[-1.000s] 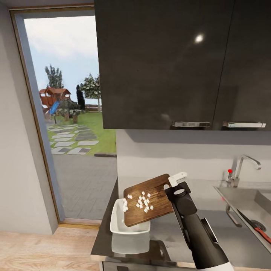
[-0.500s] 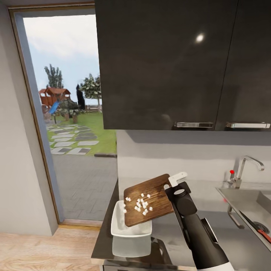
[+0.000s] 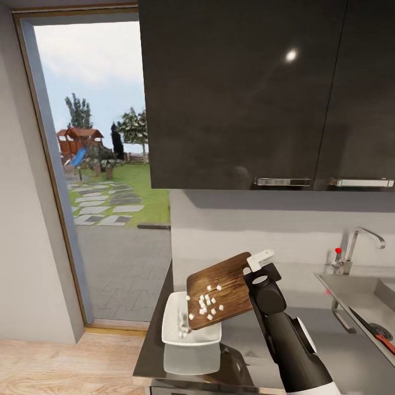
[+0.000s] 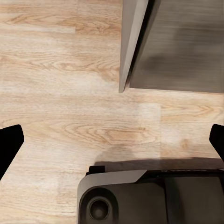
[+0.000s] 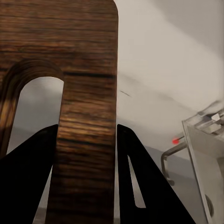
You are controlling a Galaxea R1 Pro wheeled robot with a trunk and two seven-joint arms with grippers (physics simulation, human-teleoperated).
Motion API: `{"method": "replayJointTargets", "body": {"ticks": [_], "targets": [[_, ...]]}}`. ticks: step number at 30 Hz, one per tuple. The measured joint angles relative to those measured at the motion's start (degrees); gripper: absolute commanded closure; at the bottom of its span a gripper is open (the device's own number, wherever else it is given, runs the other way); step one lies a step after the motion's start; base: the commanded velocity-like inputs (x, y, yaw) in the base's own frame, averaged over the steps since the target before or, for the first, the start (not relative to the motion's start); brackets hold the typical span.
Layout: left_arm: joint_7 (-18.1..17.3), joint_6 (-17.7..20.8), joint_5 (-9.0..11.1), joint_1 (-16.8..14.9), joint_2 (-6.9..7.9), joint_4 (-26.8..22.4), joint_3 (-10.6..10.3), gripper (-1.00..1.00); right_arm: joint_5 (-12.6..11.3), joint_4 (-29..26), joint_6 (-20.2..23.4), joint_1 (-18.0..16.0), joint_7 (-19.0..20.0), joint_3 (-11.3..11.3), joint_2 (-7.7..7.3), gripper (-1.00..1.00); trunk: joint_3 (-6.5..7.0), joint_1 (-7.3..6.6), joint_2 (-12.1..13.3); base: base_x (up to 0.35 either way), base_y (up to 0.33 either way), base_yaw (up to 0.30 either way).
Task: In the kitchen, take the Vidalia onion out of the sink, dice it on the chopping board with the paring knife, put the diced onion into the bowl on the countertop, then place both the paring knife and the chopping board into the sink.
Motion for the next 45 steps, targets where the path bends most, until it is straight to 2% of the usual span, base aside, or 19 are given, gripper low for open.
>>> {"method": "replayJointTargets", "body": {"ticks": [45], "targets": [[0.0,0.0,0.0,0.0,0.0,0.0,0.0,-1.0,0.0,0.0,0.0,0.0,0.0,0.0,0.0,1.0,0.0,0.0,0.0,0.015,0.022,0.0]]}}
